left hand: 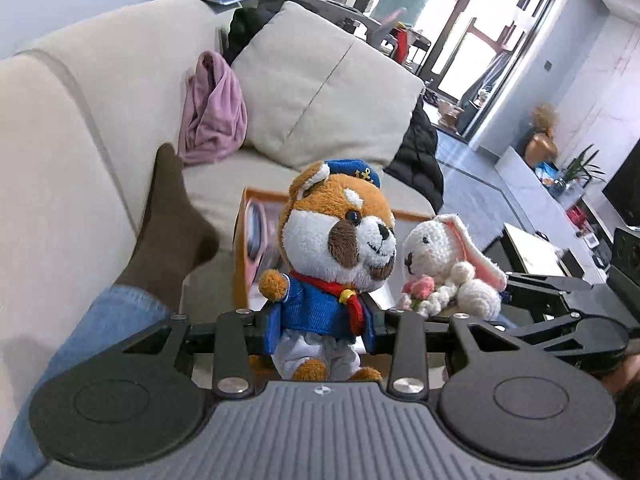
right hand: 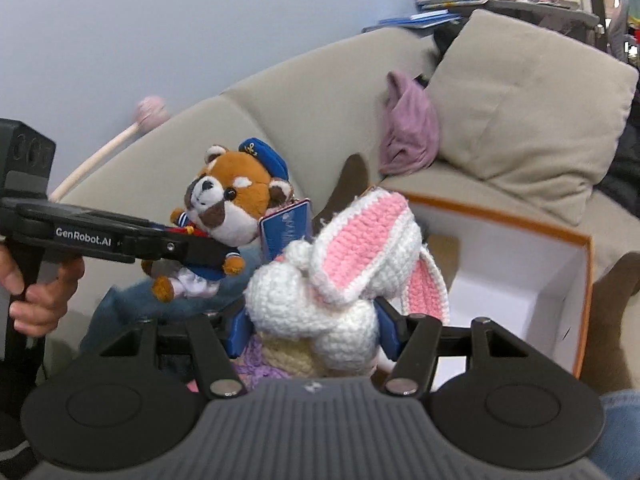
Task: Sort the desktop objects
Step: 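Carry the red panda and bunny over the shoebox and lower them inside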
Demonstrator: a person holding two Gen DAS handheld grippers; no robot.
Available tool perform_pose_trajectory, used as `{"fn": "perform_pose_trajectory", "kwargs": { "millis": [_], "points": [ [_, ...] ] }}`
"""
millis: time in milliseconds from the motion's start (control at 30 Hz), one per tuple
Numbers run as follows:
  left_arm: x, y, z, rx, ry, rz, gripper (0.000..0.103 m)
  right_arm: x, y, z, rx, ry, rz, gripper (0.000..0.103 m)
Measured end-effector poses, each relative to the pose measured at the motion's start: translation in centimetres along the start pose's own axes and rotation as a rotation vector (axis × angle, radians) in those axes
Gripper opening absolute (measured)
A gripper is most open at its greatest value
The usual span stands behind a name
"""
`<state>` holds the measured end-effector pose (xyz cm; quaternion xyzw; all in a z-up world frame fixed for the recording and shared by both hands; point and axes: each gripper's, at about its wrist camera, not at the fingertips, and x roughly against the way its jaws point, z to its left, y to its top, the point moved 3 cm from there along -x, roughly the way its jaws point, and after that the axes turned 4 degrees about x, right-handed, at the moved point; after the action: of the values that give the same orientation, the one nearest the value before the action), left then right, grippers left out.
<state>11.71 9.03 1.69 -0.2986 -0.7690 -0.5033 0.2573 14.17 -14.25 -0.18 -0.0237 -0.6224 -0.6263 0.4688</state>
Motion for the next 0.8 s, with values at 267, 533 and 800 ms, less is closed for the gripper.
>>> {"fn": "perform_pose_trajectory", "kwargs": {
  "millis": [267, 533, 800],
  "points": [
    [-7.2, 1.3, -0.8, -0.028, 0.106, 0.147, 0.044, -4.1, 0.8, -4.5, -0.054, -0.105, 0.078, 0.063],
    [-11.8, -0.4, -1.1, -0.143, 0.245, 0.291, 0.043, -9.2, -0.6, -6.5, -0.142, -0.063, 0.178, 0.063],
    [-13.4, -1.3, -0.6, -0.203, 0.321, 0.367, 0.042, -12.1, -2.0, -7.3, -0.170, -0.025, 0.263, 0.063]
  ]
}}
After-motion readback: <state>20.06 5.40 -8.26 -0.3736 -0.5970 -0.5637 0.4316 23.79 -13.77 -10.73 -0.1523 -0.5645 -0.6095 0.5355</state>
